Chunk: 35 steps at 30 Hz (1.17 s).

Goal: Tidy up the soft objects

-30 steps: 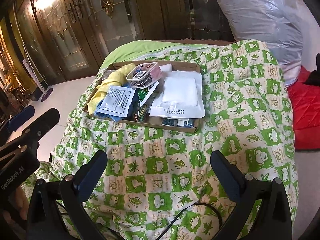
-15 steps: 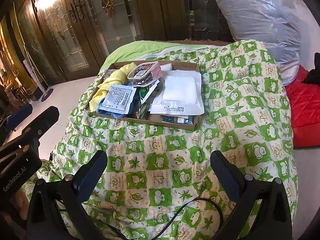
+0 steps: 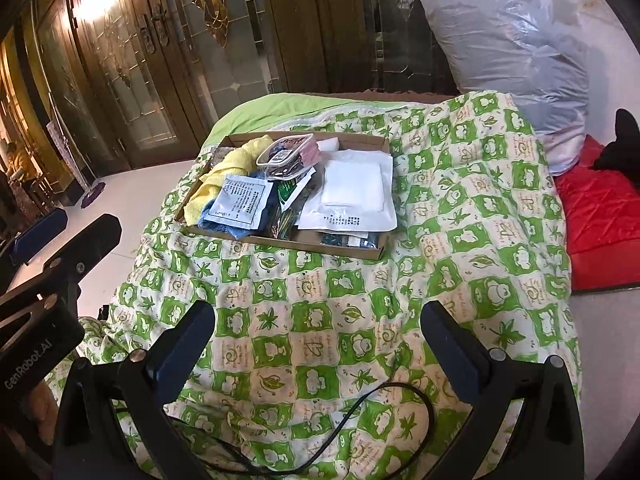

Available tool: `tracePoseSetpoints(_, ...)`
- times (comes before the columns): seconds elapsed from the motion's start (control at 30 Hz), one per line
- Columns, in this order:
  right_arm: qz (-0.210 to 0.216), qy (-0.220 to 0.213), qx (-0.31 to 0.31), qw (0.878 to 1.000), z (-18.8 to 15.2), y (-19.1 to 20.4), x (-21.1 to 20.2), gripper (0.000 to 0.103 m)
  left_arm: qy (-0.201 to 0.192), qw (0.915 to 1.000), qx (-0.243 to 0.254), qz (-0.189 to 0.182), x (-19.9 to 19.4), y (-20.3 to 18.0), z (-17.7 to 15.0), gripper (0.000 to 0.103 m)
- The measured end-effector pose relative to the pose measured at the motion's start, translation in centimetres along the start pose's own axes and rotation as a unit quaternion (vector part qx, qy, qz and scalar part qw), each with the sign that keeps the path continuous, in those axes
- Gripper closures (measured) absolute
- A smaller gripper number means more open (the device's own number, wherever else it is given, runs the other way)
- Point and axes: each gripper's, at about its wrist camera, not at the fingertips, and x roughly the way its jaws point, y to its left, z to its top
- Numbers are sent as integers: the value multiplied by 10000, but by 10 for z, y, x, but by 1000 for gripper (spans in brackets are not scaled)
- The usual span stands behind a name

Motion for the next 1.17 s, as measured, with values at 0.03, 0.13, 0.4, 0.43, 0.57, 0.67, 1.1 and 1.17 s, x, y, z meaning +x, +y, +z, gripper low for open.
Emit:
tracePoseSetpoints(0.03, -18, -7, -3, 10000, -1, 0, -3, 0, -1, 10000, -6, -11, -2, 0, -1, 23)
tracePoseSetpoints(0.13, -51, -24, -17, 10000, -5, 3, -9, 0, -10, 10000, -14, -16, -8, 0, -6, 23)
tracePoseSetpoints(0.4, -138, -82, -74, 9998, -18, 10, -26, 0, -118, 9999, 68, 35, -30, -1, -18, 23)
tracePoseSetpoints(0.43, -154, -103, -74, 9998, -20, 10, -29, 0, -137, 9999, 82, 61, -33, -1, -19, 23)
tracePoseSetpoints(0.57, -232, -147, -131, 9995, -23, 12, -37, 0, -180, 9997, 69, 145, -43, 0, -20, 23)
tracePoseSetpoints(0.67, -261, -147, -181, 9994, -25, 14, -41, 0, -173, 9998, 15, 121, -47, 2, -21, 23)
tracePoseSetpoints(1.1, -280, -227, -128, 9993, -29, 11, -44, 0, -336, 9994, -6, -7, -55, 2, -18, 23)
tracePoseSetpoints(1.17, -279, -202, -132, 9993, -30, 11, -43, 0, -312, 9995, 8, 10, -54, 2, -18, 23)
